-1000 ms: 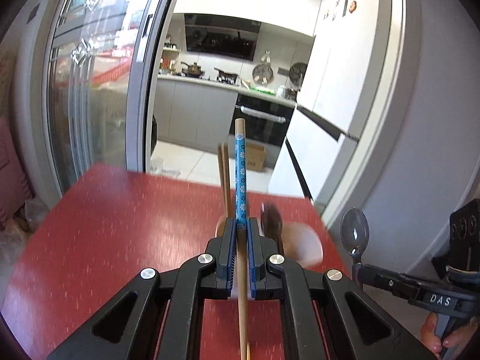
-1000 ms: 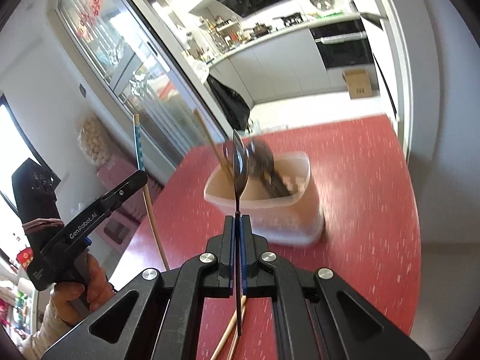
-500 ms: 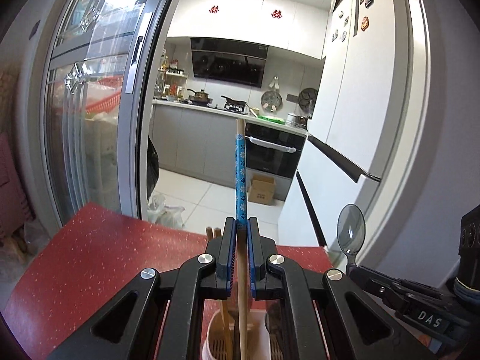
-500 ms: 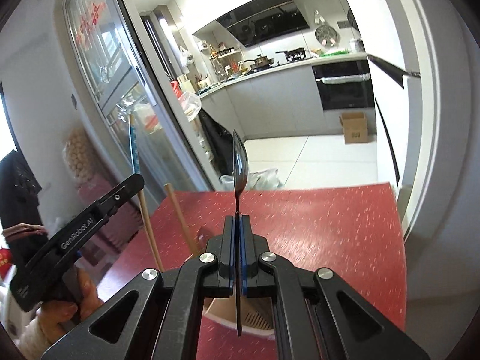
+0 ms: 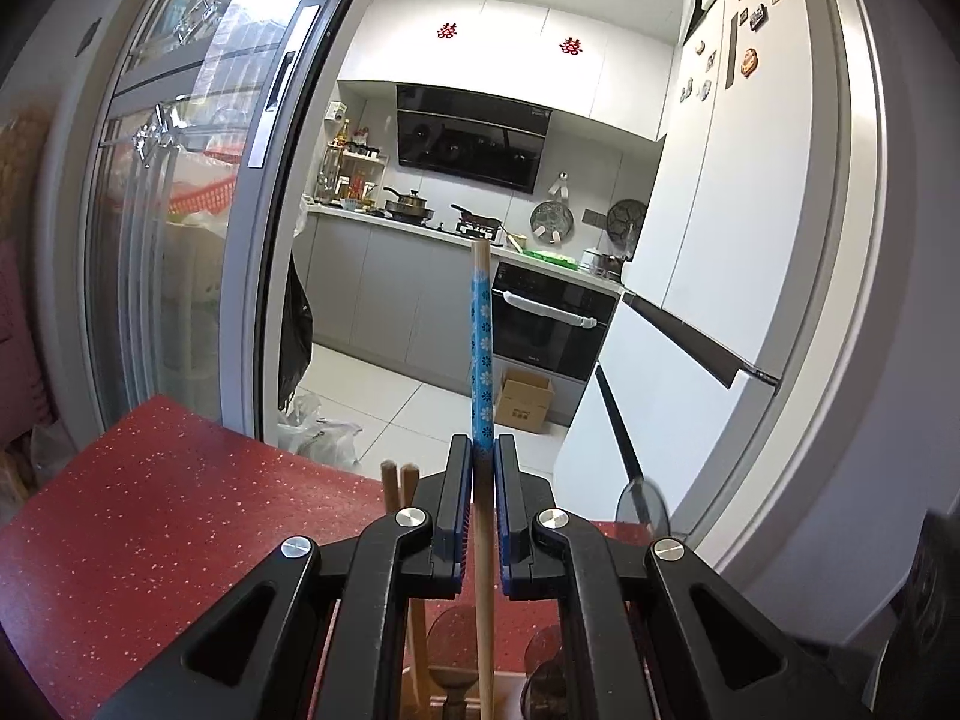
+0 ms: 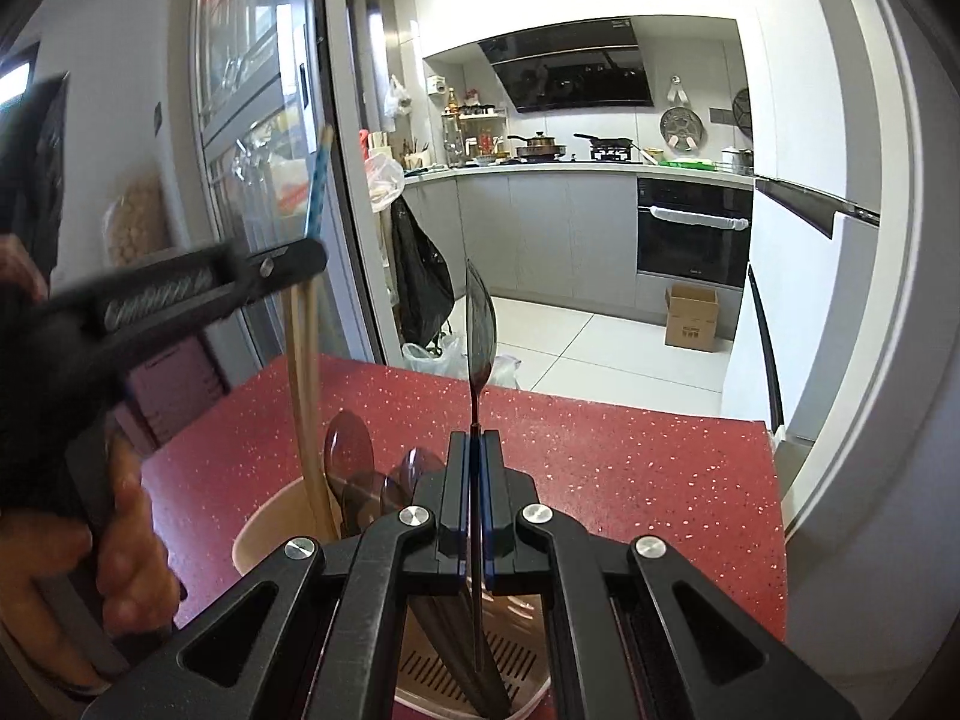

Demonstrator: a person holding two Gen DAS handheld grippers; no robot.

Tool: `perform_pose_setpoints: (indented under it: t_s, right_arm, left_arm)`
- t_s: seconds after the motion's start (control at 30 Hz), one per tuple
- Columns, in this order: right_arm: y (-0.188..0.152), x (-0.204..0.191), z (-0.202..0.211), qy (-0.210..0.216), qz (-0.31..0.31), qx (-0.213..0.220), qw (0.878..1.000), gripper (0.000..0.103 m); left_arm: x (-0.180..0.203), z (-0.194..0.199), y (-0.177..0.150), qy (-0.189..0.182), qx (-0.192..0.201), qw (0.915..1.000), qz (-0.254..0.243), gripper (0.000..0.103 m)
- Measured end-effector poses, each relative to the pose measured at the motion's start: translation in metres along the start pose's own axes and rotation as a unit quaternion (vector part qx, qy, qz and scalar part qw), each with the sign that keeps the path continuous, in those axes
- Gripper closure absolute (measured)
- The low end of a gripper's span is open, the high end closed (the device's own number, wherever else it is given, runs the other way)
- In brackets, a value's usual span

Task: Organize utensils
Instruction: 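Lower spoon and blue chopstick into the holder and open both tools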

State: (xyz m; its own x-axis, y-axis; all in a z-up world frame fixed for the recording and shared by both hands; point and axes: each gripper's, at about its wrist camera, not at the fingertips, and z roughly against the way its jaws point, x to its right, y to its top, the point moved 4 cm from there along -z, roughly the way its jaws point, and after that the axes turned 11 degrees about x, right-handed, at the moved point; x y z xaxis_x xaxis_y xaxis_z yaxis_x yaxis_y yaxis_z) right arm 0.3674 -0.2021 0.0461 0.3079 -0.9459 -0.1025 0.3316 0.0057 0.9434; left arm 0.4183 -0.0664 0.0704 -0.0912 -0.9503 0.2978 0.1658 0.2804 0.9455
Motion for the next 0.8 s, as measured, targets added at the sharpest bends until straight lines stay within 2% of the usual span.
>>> perform_pose_setpoints:
  t_s: [0.2, 0.53, 0.8]
  right_arm:
    - [-0.007, 0.001, -0.002, 0.007, 0.001, 0.002, 1.000, 0.100]
    - [-0.035, -0.011, 0.005, 0.011, 0.028, -0.025, 0.999, 0.100]
    - [-0.039, -0.009, 0.006, 0.010, 0.018, -0.052, 0.998, 0.100]
  left_arm:
    - [0.001, 0.009, -0.004, 0.002, 0.019, 0.9998, -0.010, 0.067]
    - [0.003, 0.020, -0.045, 0.004, -0.043, 0.9978, -0.051, 0.067]
    - [-0.008, 0.023, -0.066, 0.025, -0.102, 0.9918, -0.073, 0.067]
